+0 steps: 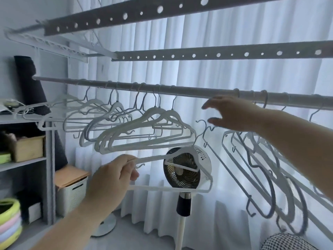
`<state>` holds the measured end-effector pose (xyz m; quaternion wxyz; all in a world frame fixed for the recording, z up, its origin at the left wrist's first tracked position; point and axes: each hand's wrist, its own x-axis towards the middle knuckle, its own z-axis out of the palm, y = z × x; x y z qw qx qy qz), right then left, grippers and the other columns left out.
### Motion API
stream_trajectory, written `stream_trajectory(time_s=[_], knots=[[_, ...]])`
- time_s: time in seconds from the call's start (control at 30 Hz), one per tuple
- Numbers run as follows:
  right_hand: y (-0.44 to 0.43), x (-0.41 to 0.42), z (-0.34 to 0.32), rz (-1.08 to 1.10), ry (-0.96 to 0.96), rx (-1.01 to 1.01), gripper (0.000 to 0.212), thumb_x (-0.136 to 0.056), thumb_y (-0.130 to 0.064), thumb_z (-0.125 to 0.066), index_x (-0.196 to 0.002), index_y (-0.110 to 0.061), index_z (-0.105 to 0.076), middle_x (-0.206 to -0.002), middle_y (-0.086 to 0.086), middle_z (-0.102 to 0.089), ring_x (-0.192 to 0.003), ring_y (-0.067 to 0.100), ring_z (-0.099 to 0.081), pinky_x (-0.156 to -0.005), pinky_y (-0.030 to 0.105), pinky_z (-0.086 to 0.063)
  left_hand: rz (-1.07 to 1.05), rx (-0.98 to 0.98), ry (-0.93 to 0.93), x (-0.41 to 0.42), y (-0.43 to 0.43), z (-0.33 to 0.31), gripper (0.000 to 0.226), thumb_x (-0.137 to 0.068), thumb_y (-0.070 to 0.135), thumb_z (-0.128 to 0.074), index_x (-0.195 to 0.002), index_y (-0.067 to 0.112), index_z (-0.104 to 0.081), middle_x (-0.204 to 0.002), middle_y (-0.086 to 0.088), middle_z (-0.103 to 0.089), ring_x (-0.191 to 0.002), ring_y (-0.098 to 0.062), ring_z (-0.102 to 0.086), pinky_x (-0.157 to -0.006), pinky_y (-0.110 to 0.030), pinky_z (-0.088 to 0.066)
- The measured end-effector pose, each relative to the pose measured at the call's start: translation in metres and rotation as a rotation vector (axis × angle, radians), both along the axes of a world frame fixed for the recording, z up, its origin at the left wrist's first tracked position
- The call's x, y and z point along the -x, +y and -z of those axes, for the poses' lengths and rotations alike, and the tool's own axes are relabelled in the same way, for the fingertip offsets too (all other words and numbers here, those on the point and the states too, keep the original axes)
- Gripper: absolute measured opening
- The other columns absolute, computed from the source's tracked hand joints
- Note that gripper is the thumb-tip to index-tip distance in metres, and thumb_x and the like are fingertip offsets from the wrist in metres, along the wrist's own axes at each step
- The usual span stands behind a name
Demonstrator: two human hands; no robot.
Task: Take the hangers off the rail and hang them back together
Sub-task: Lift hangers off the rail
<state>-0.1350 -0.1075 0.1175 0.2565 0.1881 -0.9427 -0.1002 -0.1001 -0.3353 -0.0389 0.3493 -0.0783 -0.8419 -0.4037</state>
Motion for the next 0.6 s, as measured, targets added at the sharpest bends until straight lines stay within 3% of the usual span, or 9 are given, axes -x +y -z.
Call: stream_trajectory(time_s=[0.03, 0.1, 0.23, 0.3, 0.37, 0.47, 0.57, 0.6], knots=[[-0.008, -0.005, 0.002, 0.014, -0.063, -0.024, 0.046, -0.093, -0.026, -0.049, -0.138, -0.019, -0.040, -0.145, 0.001, -0.042, -0.132, 0.021, -0.041, -0.105, 0.034, -0.036, 0.010, 0.002, 0.003, -0.007, -0.008, 0.004, 0.035, -0.092, 0.015, -0.046, -0.074, 0.045, -0.048, -0.071, 0.037, -0.062, -0.080, 0.002, -0.062, -0.056, -0.013, -0.045], [-0.026, -0.014, 0.006, 0.041, -0.144, -0.042, 0.043, -0.093, -0.024, -0.048, -0.135, -0.018, -0.043, -0.141, 0.002, -0.047, -0.128, 0.021, -0.045, -0.102, 0.032, -0.038, 0.033, -0.021, 0.000, -0.027, -0.028, 0.010, 0.035, -0.091, 0.013, -0.048, -0.074, 0.044, -0.052, -0.080, 0.032, -0.063, -0.081, 0.004, -0.060, -0.059, -0.013, -0.047], [-0.063, -0.031, 0.013, 0.038, -0.327, 0.051, 0.031, -0.092, -0.018, -0.053, -0.121, -0.011, -0.059, -0.125, 0.006, -0.062, -0.108, 0.021, -0.060, -0.090, 0.027, -0.045, 0.088, -0.143, -0.035, -0.072, -0.081, 0.018, 0.022, -0.085, 0.027, -0.050, -0.079, 0.042, -0.065, -0.076, 0.018, -0.068, -0.071, 0.002, -0.064, -0.061, -0.013, -0.049], [-0.084, -0.039, 0.023, 0.007, -0.532, 0.155, 0.023, -0.091, -0.013, -0.053, -0.107, -0.002, -0.065, -0.103, 0.011, -0.071, -0.075, 0.012, -0.067, -0.069, 0.019, -0.052, 0.100, -0.217, -0.055, -0.094, -0.110, 0.024, 0.018, -0.087, 0.025, -0.059, -0.076, 0.037, -0.067, -0.081, 0.009, -0.068, -0.067, -0.004, -0.063, -0.059, -0.015, -0.050], [-0.105, -0.049, 0.033, -0.015, -0.664, 0.239, 0.017, -0.092, -0.010, -0.052, -0.092, 0.001, -0.065, -0.068, 0.000, -0.072, -0.048, 0.001, -0.063, -0.051, 0.012, -0.052, 0.090, -0.233, -0.096, -0.114, -0.135, 0.029, 0.017, -0.079, 0.034, -0.058, -0.070, 0.044, -0.067, -0.076, 0.007, -0.067, -0.066, -0.014, -0.060, -0.061, -0.026, -0.048], [-0.131, -0.069, 0.045, -0.053, -0.724, 0.309, 0.024, -0.092, -0.013, -0.052, -0.073, -0.009, -0.065, -0.043, -0.009, -0.064, -0.040, 0.000, -0.061, -0.047, 0.014, -0.054, -0.007, -0.280, -0.138, -0.131, -0.167, 0.042, 0.040, -0.087, 0.013, -0.059, -0.064, 0.046, -0.066, -0.066, 0.003, -0.070, -0.065, -0.019, -0.056, -0.056, -0.025, -0.044], [-0.154, -0.096, 0.055, -0.096, -0.770, 0.429, 0.032, -0.092, -0.017, -0.053, -0.063, -0.008, -0.061, -0.042, -0.006, -0.064, -0.038, 0.003, -0.062, -0.042, 0.016, -0.053, -0.190, -0.305, -0.165, -0.143, -0.186, 0.050, 0.014, -0.088, 0.012, -0.055, -0.096, 0.018, -0.065, -0.109, -0.016, -0.064, -0.097, -0.028, -0.054, -0.075, -0.032, -0.040], [-0.161, -0.105, 0.058, -0.105, -0.778, 0.479, 0.033, -0.092, -0.018, -0.053, -0.062, -0.006, -0.061, -0.044, -0.004, -0.065, -0.037, 0.004, -0.061, -0.041, 0.016, -0.053, -0.265, -0.279, -0.173, -0.146, -0.191, 0.053, 0.022, -0.087, 0.012, -0.056, -0.109, 0.010, -0.061, -0.121, -0.018, -0.057, -0.108, -0.029, -0.051, -0.084, -0.035, -0.038]])
